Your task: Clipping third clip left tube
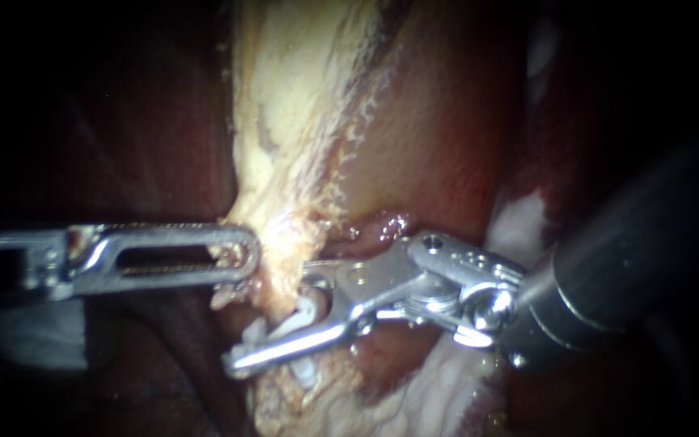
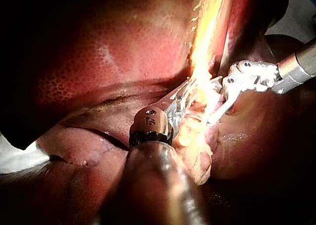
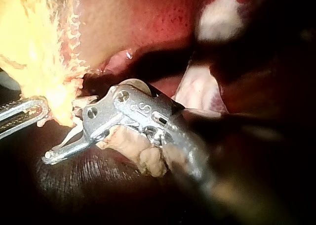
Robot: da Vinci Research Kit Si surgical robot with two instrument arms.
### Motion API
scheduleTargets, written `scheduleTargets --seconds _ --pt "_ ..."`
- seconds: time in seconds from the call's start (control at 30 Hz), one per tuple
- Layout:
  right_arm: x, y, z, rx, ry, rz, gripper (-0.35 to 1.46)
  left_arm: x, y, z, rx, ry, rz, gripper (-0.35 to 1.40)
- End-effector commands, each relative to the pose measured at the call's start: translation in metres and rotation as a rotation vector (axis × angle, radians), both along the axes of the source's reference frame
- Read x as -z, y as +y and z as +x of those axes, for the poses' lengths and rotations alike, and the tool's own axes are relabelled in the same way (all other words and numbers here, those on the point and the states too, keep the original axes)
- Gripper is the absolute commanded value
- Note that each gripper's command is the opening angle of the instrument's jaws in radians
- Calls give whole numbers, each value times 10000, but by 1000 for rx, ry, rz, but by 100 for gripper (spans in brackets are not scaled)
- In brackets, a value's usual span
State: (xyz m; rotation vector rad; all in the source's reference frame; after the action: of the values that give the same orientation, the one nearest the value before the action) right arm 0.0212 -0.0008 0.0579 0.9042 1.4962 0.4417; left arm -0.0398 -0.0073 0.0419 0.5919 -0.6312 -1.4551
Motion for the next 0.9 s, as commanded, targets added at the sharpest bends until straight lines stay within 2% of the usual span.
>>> scheduleTargets --seconds 0.03,0.1,0.17,0.23,0.27,0.33,0.4,0.53,0.9 --pt "-1 0 0 -1 -1 0 46 0 0 0 0 0 0 -35" --pt "-3 0 0 -1 -1 0 42 0 0 0 0 0 0 -35" --pt "-4 0 -2 0 -1 0 21 0 0 0 0 0 0 -35" --pt "-4 -1 -8 -4 -6 -1 -24 0 0 0 0 0 0 -35" --pt "-4 -2 -11 -12 -14 17 -35 0 0 0 0 0 0 -35" --pt "-4 -1 -19 -38 -58 43 -35 0 0 0 0 0 0 -35" --pt "-5 1 -23 -46 -74 44 -35 0 0 0 0 0 0 -35" --pt "-7 2 -26 -32 -102 39 -35 0 1 1 -1 0 0 -35" --pt "-8 2 -26 -23 -98 39 -35 -1 2 1 -1 -1 0 -35"
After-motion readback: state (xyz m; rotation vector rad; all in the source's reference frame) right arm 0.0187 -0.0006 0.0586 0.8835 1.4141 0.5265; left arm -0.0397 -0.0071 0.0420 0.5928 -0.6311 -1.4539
